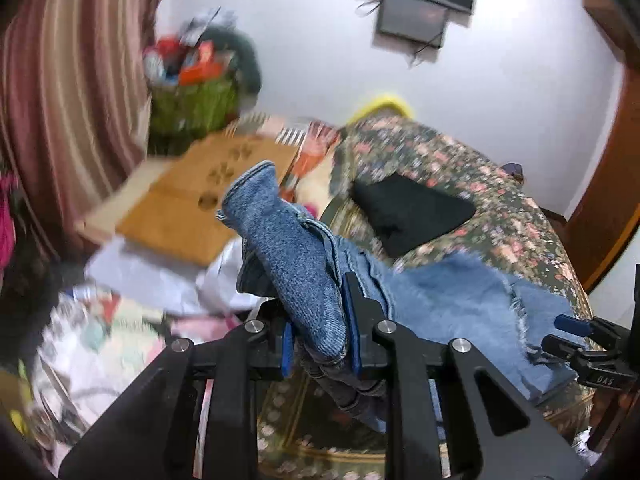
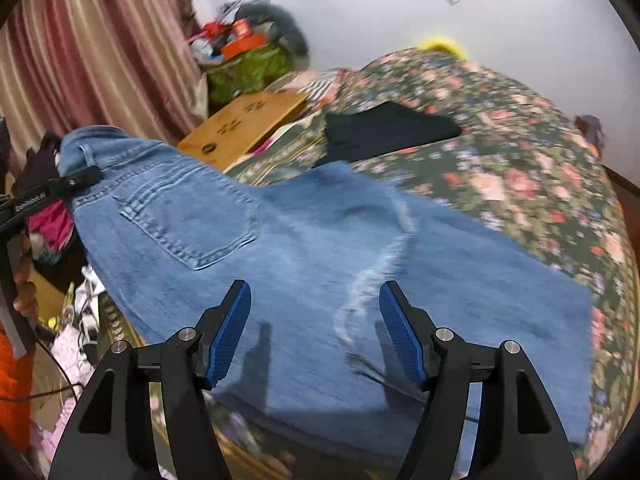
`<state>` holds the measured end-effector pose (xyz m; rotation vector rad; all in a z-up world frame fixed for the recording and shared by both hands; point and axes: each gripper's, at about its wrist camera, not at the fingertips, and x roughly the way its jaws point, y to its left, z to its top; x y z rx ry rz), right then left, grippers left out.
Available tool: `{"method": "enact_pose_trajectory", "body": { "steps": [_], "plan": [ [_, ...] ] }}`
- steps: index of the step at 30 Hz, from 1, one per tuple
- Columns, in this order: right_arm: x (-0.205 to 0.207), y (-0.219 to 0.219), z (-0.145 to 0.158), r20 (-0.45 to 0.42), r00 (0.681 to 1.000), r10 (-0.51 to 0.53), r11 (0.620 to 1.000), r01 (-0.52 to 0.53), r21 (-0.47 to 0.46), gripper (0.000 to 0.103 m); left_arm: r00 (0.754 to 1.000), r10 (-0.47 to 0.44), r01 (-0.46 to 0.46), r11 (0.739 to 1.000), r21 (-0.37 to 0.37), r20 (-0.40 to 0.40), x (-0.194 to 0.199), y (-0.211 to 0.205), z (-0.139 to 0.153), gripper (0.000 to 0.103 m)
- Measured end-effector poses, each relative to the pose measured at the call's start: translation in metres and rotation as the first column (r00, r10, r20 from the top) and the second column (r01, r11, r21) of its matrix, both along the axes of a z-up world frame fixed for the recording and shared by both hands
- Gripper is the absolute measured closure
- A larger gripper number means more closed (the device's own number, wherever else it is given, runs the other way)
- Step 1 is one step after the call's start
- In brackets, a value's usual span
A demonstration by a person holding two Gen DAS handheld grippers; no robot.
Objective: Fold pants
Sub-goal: 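Fold the held jeans end over the stack with the left tool, then release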
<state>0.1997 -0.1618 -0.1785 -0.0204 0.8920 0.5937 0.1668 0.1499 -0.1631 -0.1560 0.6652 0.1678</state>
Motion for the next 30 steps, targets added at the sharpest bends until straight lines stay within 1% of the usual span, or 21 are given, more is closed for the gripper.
{"method": "enact_pose_trajectory", "body": {
  "steps": [4,9,11,14,17,19,21,23,24,27,29,30],
  "plan": [
    [-0.003,-0.046,0.007,0.022,0.996,-0.083,0.997,0.083,0.004,0.039,0.996,-0.073,0.07,0.997,0.04,0.061,0.007,-0.033,0.037,0.083],
    [-0.006,-0.106,-0.003,0.004,0.982,-0.189,0.982,0.189,-0.006,0.039,0.982,-0.162,0.158,0.987,0.042,0.099,0.024,-0.078,0.07,0.084],
    [-0.006,-0.131,-0.015,-0.022,0.971,-0.24,0.971,0.24,-0.018,0.039,0.974,-0.198,0.192,0.979,0.063,0.109,0.031,-0.103,0.081,0.084],
    [-0.005,-0.159,-0.034,-0.066,0.955,-0.288,0.958,0.287,-0.02,0.039,0.961,-0.253,0.246,0.967,0.07,0.113,0.041,-0.136,0.094,0.085],
    [-0.006,-0.174,-0.055,-0.113,0.942,-0.315,0.949,0.313,-0.03,0.039,0.943,-0.316,0.31,0.948,0.067,0.106,0.053,-0.171,0.102,0.085],
    [-0.009,-0.178,-0.066,-0.132,0.941,-0.311,0.95,0.312,-0.009,0.039,0.927,-0.362,0.358,0.932,0.055,0.101,0.061,-0.194,0.105,0.085],
    [-0.012,-0.179,-0.067,-0.116,0.943,-0.313,0.948,0.317,0.017,0.038,0.913,-0.397,0.393,0.918,0.06,0.096,0.069,-0.218,0.107,0.086],
    [-0.011,-0.18,-0.067,-0.121,0.944,-0.306,0.95,0.312,0.033,0.038,0.891,-0.446,0.441,0.895,0.068,0.091,0.075,-0.246,0.106,0.09],
    [-0.01,-0.181,-0.068,-0.128,0.944,-0.303,0.949,0.311,0.046,0.038,0.883,-0.462,0.458,0.886,0.066,0.085,0.078,-0.256,0.105,0.09],
    [-0.008,-0.183,-0.069,-0.138,0.943,-0.304,0.946,0.315,0.07,0.038,0.849,-0.526,0.524,0.85,0.053,0.049,0.089,-0.295,0.091,0.09],
    [-0.008,-0.184,-0.07,-0.135,0.944,-0.302,0.946,0.314,0.075,0.038,0.827,-0.562,0.562,0.826,0.039,0.012,0.095,-0.323,0.077,0.091],
    [-0.008,-0.184,-0.071,-0.135,0.944,-0.3,0.947,0.312,0.076,0.038,0.811,-0.585,0.585,0.811,0.021,-0.01,0.099,-0.338,0.066,0.091]
  ]
}}
